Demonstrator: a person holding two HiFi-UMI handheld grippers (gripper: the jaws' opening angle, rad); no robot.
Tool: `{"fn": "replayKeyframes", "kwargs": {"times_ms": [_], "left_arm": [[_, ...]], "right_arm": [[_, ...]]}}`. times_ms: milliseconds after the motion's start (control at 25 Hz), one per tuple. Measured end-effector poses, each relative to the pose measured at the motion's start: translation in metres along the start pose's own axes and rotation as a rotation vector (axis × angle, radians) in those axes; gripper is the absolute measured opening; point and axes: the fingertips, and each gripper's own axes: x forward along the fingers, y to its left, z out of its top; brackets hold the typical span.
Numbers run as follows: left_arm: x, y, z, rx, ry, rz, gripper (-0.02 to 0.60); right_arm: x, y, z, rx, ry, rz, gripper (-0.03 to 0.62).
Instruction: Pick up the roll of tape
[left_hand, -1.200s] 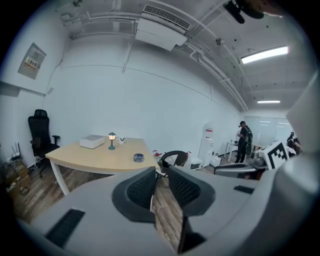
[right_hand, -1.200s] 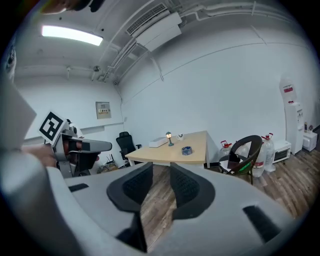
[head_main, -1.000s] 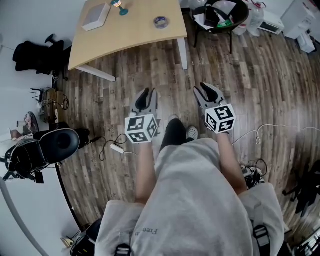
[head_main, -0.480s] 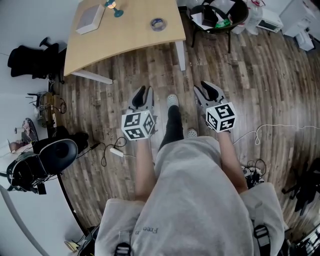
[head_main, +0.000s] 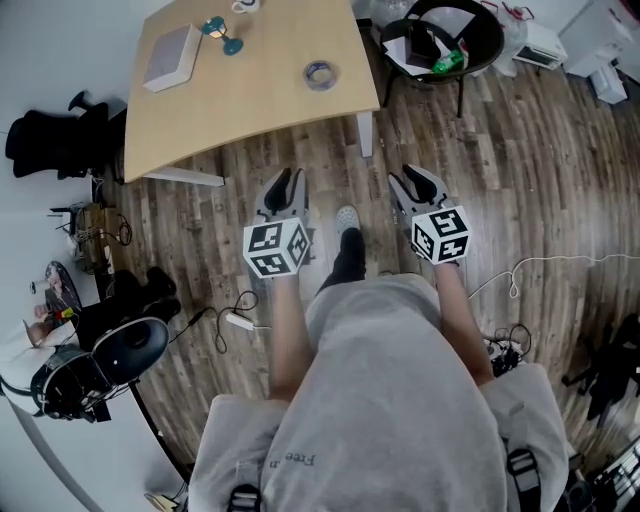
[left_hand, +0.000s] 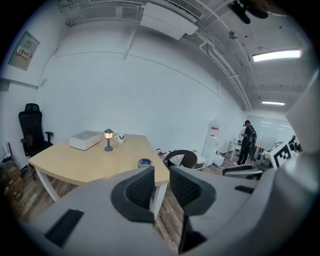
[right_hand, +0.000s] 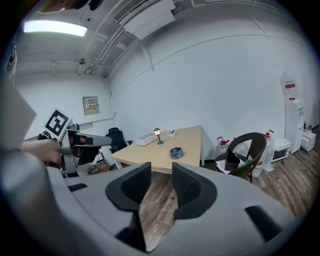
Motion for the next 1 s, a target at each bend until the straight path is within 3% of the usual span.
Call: {"fn": "replayKeyframes", "kwargs": {"times_ms": [560,760,1000], "left_arm": [[0.126,0.091,0.048,-0.027,0.005,-0.064,0.089],[0.157,0.120,0.062,-0.044,-0.022,-0.086,0.014],[0.177,0.167,0.072,-0.115,-0.054,-0.073,0.006]], "right_arm": [[0.122,-0.035,0.044,-0.015,0.084,-0.062,0.132],[0.159,-0.051,0.056,-0.008,0.097,-0.103,0.132],[0.198,-0.051,0.073,-0.045,0.116,-0.105,0.133]]}}
